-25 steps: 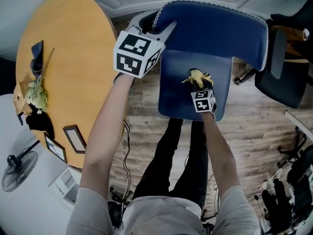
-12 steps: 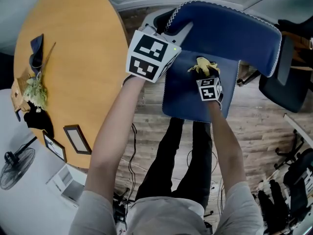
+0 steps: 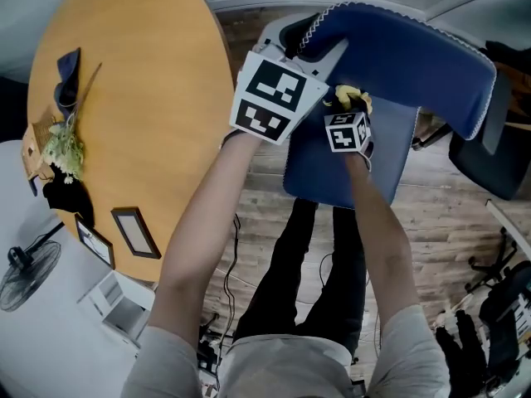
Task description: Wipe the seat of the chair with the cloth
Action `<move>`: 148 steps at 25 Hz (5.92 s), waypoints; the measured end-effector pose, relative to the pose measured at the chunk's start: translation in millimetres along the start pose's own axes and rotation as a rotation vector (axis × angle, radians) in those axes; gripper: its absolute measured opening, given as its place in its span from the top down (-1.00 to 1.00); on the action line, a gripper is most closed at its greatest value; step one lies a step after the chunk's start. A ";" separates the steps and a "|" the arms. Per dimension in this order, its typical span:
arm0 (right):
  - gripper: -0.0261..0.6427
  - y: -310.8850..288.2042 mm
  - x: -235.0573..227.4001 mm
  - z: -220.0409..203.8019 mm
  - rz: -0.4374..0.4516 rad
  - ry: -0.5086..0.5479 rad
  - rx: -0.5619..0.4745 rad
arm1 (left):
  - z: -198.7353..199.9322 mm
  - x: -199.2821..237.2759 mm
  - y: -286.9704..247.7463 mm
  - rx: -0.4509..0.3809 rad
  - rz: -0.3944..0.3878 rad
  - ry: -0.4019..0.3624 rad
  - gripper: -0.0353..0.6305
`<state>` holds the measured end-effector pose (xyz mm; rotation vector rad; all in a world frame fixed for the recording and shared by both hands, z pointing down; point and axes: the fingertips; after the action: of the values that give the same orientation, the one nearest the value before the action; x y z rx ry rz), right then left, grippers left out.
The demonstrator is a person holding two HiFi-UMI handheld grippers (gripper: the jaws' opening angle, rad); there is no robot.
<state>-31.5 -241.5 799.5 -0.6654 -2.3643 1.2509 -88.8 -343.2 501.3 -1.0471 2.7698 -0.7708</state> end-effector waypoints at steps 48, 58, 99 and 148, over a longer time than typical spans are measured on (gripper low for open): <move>0.69 62.8 145.2 -98.0 0.364 0.613 -0.025 | -161.0 -156.6 124.2 0.065 0.226 0.400 0.20; 0.70 74.6 150.9 -107.9 0.336 0.624 -0.065 | -215.9 -179.5 173.6 0.099 0.298 0.479 0.20; 0.70 96.7 168.1 -143.1 0.262 0.575 -0.033 | -251.4 -207.5 209.3 0.132 0.252 0.486 0.20; 0.69 393.6 108.5 -150.5 0.218 -0.196 -0.086 | -189.0 -292.2 343.8 0.093 0.115 0.473 0.20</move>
<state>50.3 112.7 560.4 -0.8849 -2.5732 1.3661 -118.0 144.1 470.9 -0.7583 3.0964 -1.2574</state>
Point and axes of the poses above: the fingertips, and each gripper's own axes: y backward along the fingers, x to its left, z out of its top, and after that the axes turned 7 degrees about -z, right-handed
